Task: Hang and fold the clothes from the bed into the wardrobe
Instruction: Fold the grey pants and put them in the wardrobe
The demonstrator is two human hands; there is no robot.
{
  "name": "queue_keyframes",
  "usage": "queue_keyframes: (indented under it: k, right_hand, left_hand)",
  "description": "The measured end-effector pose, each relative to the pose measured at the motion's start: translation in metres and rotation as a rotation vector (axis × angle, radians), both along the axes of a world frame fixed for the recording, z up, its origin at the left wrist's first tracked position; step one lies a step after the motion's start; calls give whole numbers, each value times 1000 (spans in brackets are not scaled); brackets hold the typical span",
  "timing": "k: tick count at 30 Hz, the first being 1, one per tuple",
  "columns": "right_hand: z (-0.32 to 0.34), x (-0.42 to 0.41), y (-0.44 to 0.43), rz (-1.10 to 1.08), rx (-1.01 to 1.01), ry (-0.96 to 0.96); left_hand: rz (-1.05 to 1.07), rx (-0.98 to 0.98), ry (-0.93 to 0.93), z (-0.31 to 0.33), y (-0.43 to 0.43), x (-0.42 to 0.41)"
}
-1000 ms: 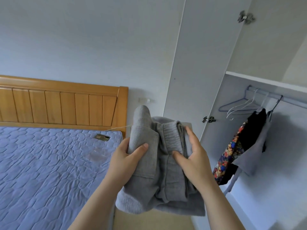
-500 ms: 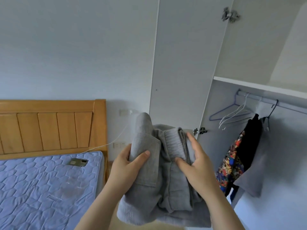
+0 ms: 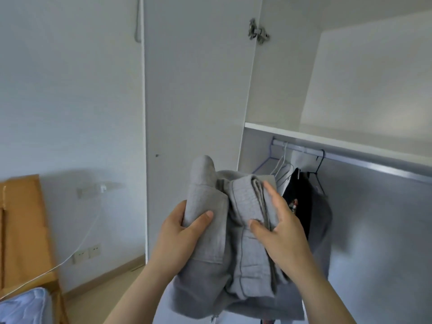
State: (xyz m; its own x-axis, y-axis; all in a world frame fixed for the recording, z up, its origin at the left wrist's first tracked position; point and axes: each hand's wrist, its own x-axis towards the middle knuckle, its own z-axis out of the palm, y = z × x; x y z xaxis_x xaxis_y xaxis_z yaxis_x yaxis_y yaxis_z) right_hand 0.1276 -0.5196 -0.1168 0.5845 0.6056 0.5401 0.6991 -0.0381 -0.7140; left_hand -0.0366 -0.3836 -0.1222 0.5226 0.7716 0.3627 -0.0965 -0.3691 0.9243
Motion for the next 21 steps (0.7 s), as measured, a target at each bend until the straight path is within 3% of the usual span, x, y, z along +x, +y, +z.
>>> queue_keyframes:
  k: [6, 17, 21]
  right_hand:
    - [38, 51, 26, -48, 30, -117]
    - [171, 167, 57, -155, 116, -483]
    - [200, 204, 59, -210, 130, -524]
  left_hand:
    - [-113, 45, -69, 36, 44, 62]
    - [-232, 234, -271, 158, 96, 202]
    - [-282, 245, -290, 186, 108, 250]
